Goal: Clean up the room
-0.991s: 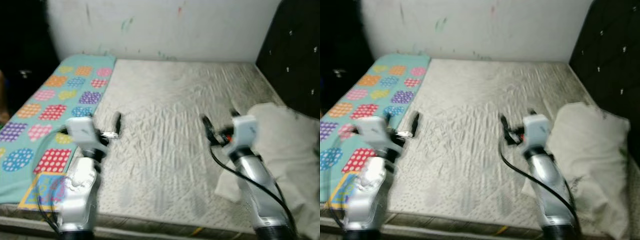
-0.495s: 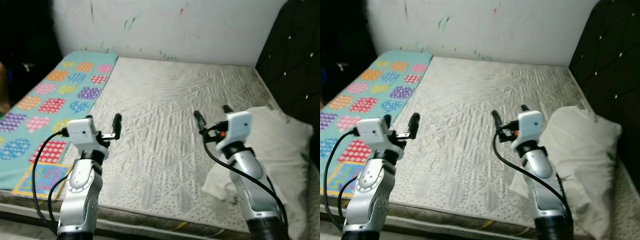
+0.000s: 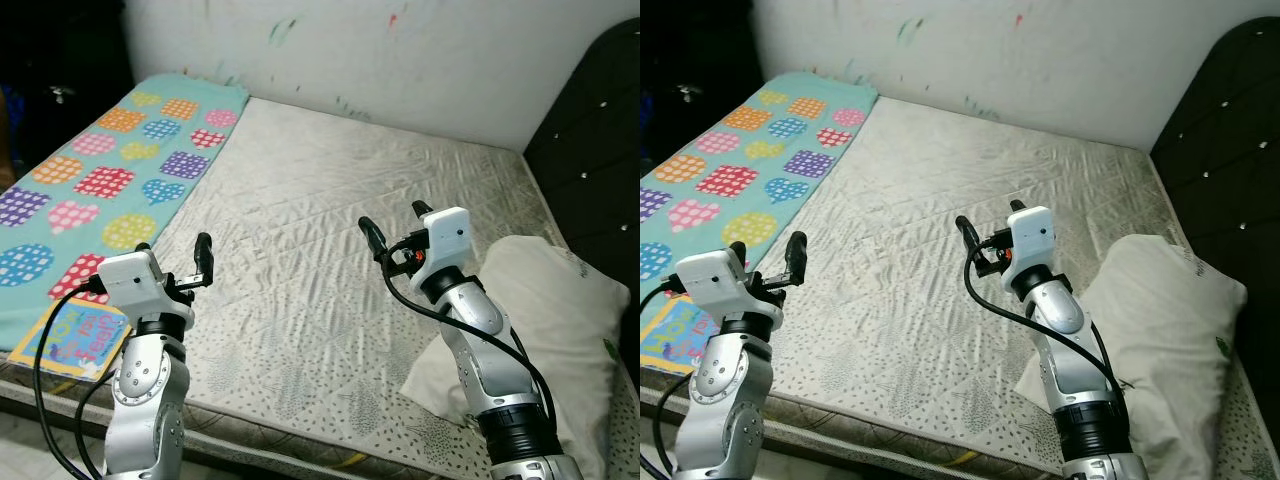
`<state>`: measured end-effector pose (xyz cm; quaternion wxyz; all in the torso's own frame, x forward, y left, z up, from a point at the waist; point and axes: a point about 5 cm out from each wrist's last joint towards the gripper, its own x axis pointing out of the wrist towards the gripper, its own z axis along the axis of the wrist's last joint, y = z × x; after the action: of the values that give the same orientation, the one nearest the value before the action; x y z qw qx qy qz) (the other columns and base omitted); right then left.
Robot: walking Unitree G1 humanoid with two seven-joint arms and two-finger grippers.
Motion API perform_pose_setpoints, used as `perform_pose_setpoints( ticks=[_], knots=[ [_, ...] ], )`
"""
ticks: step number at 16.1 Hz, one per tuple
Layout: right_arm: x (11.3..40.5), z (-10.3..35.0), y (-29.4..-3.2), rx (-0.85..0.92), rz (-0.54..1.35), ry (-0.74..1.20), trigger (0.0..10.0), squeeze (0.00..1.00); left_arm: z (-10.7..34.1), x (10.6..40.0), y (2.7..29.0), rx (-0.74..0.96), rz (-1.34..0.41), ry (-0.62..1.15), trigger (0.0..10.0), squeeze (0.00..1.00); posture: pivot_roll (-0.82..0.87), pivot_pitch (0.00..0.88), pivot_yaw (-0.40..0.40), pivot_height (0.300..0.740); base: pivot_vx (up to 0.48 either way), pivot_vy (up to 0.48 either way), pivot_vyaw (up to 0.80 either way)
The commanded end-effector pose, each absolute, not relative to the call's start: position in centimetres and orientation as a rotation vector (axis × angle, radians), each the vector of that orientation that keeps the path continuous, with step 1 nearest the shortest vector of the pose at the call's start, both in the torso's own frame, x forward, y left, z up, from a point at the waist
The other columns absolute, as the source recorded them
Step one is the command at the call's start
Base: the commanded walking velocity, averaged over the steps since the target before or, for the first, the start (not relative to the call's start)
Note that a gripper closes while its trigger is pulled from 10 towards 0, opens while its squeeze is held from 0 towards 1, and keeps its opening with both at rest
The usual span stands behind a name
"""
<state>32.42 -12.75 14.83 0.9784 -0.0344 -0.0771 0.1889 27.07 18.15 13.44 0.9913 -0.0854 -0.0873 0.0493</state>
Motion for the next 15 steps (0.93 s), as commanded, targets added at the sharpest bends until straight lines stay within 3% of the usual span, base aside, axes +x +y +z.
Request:
perform_pose_setpoints(
  ticks=[1, 7, 12, 15],
  knots=[
    [32.3, 14.4, -13.1, -0.095, 0.371, -0.144, 10.0, 0.0, 14.3, 27.5, 17.6, -0.152, 0.07, -0.201, 10.0, 0.0, 0.05, 0.0, -0.186, 0.74, 0.0, 0.0, 0.0],
    [32.4, 14.1, -13.1, -0.092, 0.355, -0.139, 10.0, 0.0, 14.8, 28.0, 18.4, -0.157, 0.093, -0.215, 10.0, 0.0, 0.02, 0.0, -0.119, 0.74, 0.0, 0.0, 0.0],
    [33.0, 15.0, -14.0, -0.1, 0.322, -0.167, 10.0, 0.0, 15.4, 28.0, 18.4, -0.17, 0.102, -0.24, 10.0, 0.0, 0.0, 0.0, -0.112, 0.74, 0.0, 0.0, 0.0],
    [31.6, 15.7, -15.2, -0.093, 0.259, -0.189, 10.0, 0.0, 14.6, 27.0, 19.0, -0.169, 0.119, -0.201, 10.0, 0.0, -0.03, 0.0, -0.07, 0.74, 0.0, 0.0, 0.0]
  ],
)
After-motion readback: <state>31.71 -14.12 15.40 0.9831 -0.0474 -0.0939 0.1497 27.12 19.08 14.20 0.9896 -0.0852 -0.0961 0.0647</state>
